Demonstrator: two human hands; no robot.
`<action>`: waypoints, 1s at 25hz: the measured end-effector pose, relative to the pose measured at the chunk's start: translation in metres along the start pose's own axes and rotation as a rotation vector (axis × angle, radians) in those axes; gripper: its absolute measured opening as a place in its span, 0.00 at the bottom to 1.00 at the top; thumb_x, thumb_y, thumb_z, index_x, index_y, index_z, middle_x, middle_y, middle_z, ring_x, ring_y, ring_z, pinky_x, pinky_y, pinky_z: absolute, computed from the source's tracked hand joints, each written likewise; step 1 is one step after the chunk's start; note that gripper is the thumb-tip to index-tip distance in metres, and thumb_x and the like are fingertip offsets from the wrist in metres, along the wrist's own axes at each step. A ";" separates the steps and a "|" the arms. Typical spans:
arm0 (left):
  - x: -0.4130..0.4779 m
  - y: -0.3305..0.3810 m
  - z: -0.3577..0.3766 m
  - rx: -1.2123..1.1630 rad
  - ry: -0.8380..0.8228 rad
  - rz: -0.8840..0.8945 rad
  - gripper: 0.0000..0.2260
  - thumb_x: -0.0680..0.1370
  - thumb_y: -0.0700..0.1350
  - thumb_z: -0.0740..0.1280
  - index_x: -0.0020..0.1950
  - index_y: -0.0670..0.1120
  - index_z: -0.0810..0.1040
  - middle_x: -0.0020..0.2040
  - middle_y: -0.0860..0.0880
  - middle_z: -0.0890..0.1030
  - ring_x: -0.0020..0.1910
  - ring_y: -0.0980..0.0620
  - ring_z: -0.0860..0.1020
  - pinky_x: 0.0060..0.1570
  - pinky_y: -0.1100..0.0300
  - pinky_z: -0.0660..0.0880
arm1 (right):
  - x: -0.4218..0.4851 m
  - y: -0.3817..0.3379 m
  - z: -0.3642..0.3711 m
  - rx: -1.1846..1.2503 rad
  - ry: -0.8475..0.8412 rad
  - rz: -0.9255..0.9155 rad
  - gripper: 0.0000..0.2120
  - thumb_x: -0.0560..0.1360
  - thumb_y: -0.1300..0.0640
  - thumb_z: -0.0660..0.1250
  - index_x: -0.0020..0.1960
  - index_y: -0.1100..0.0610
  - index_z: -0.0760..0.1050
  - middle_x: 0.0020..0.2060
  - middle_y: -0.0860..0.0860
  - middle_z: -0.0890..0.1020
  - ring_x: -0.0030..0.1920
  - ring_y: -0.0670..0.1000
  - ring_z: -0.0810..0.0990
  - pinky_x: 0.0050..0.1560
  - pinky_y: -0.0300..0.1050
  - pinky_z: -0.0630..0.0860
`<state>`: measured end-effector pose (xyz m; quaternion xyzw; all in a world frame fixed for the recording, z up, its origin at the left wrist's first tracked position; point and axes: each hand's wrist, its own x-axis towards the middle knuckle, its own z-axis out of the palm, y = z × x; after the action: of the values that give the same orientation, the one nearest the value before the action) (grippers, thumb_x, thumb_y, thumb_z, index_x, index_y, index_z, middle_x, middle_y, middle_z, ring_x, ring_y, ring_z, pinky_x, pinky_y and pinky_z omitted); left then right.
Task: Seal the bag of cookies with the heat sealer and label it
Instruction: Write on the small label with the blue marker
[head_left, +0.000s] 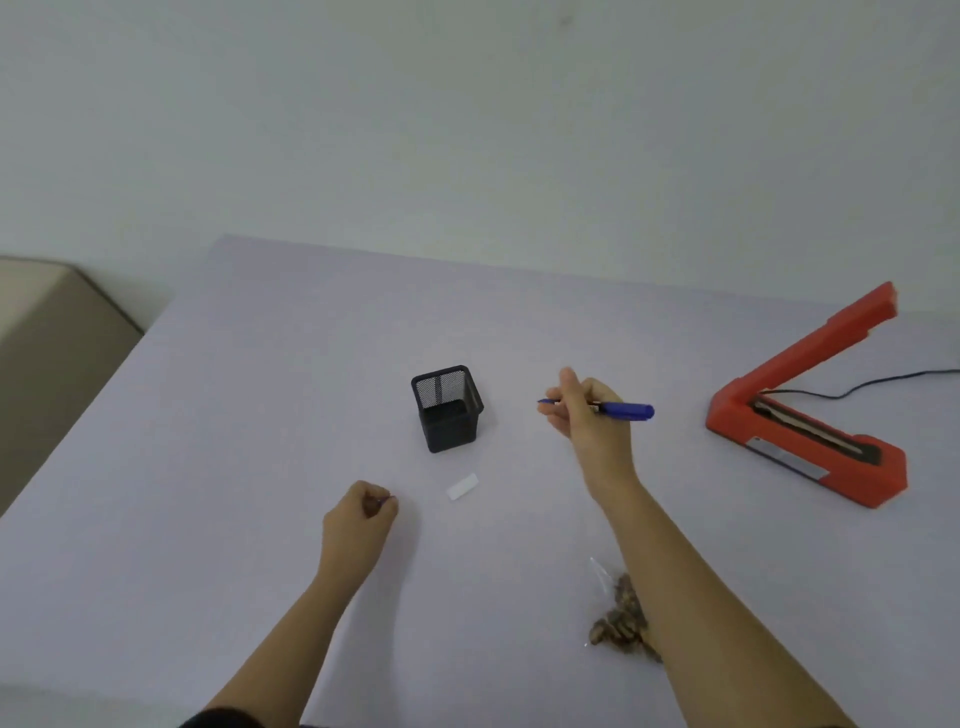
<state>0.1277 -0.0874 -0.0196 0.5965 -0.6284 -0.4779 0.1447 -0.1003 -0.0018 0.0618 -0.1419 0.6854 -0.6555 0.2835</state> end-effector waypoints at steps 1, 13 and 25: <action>0.007 -0.004 -0.002 0.056 0.028 0.018 0.03 0.76 0.42 0.66 0.47 0.44 0.77 0.40 0.48 0.79 0.42 0.46 0.77 0.40 0.59 0.70 | -0.003 0.014 -0.001 0.006 0.009 0.028 0.18 0.79 0.49 0.59 0.37 0.59 0.75 0.35 0.53 0.82 0.32 0.45 0.83 0.35 0.35 0.78; 0.043 -0.036 0.005 0.144 0.227 0.073 0.23 0.73 0.42 0.70 0.66 0.46 0.68 0.47 0.47 0.73 0.43 0.50 0.74 0.45 0.59 0.69 | -0.002 0.130 0.026 -0.182 -0.006 -0.071 0.13 0.75 0.48 0.63 0.37 0.55 0.73 0.32 0.54 0.81 0.32 0.46 0.83 0.33 0.37 0.79; 0.047 -0.052 0.070 0.474 0.041 0.638 0.18 0.73 0.58 0.65 0.55 0.48 0.81 0.47 0.50 0.80 0.46 0.51 0.76 0.43 0.55 0.73 | 0.008 0.183 0.060 -0.257 -0.062 -0.406 0.22 0.77 0.44 0.60 0.37 0.61 0.77 0.32 0.48 0.78 0.33 0.48 0.79 0.34 0.37 0.78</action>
<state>0.0949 -0.0903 -0.1128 0.3974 -0.8721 -0.2387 0.1567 -0.0396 -0.0375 -0.1175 -0.3318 0.7114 -0.6020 0.1463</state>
